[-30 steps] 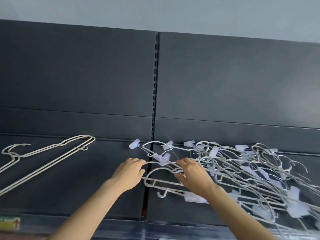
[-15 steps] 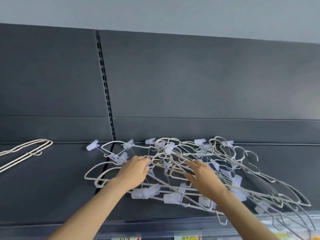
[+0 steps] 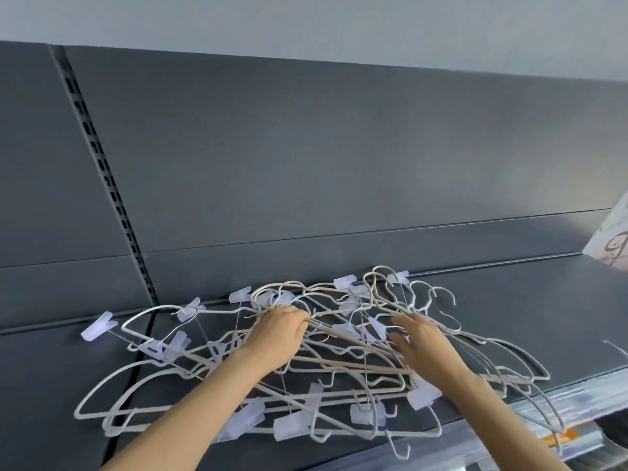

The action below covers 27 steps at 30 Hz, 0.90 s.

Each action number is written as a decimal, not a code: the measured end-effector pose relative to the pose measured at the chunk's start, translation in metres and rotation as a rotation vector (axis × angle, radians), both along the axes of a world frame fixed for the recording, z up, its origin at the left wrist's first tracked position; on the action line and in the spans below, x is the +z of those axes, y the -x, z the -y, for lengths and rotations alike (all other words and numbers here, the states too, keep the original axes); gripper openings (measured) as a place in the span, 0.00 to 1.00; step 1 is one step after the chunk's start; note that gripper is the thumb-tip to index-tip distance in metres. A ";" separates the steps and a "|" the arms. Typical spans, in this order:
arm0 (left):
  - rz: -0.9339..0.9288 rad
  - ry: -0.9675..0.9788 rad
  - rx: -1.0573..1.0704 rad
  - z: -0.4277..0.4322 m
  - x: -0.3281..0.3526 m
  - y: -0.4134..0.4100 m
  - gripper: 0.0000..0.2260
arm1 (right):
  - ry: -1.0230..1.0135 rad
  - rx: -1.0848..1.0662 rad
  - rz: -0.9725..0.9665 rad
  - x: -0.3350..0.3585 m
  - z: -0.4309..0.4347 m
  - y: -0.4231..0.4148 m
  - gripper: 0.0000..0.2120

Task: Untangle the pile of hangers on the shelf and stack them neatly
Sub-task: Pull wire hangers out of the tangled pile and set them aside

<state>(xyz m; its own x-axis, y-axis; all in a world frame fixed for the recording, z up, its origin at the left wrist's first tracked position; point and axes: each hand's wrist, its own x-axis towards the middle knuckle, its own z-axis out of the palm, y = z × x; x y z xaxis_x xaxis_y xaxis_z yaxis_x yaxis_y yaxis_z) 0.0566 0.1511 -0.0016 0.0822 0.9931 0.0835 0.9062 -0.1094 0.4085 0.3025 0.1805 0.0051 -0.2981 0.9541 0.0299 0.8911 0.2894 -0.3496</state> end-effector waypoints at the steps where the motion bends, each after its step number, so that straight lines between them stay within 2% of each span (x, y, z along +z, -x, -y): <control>1: -0.006 0.002 -0.015 -0.006 -0.001 -0.003 0.15 | -0.001 -0.020 -0.001 0.000 -0.006 -0.003 0.13; 7: 0.027 0.085 -0.027 -0.045 -0.009 -0.030 0.15 | 0.039 -0.102 0.019 -0.002 -0.044 -0.013 0.12; 13: -0.065 0.217 -0.002 -0.073 -0.016 -0.063 0.20 | 0.075 -0.111 0.050 -0.009 -0.068 -0.012 0.13; 15: -0.071 0.240 0.028 -0.078 -0.019 -0.068 0.15 | 0.082 -0.102 0.047 -0.012 -0.072 -0.012 0.14; 17: -0.051 0.217 0.044 -0.082 -0.020 -0.068 0.08 | 0.080 -0.089 0.049 -0.016 -0.075 -0.012 0.14; 23: -0.001 0.073 0.108 -0.085 -0.011 -0.040 0.11 | 0.085 -0.024 0.122 -0.027 -0.080 -0.013 0.11; 27: 0.037 0.032 0.189 -0.078 -0.009 -0.009 0.15 | -0.015 -0.008 0.044 -0.029 -0.081 -0.006 0.09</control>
<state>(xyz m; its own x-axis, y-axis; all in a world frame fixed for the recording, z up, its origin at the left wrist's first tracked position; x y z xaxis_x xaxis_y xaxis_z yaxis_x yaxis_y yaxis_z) 0.0654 0.2295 -0.0104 -0.1083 0.9928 0.0515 0.8935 0.0745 0.4429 0.3087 0.2614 -0.0240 -0.2917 0.9560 0.0314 0.9080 0.2871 -0.3053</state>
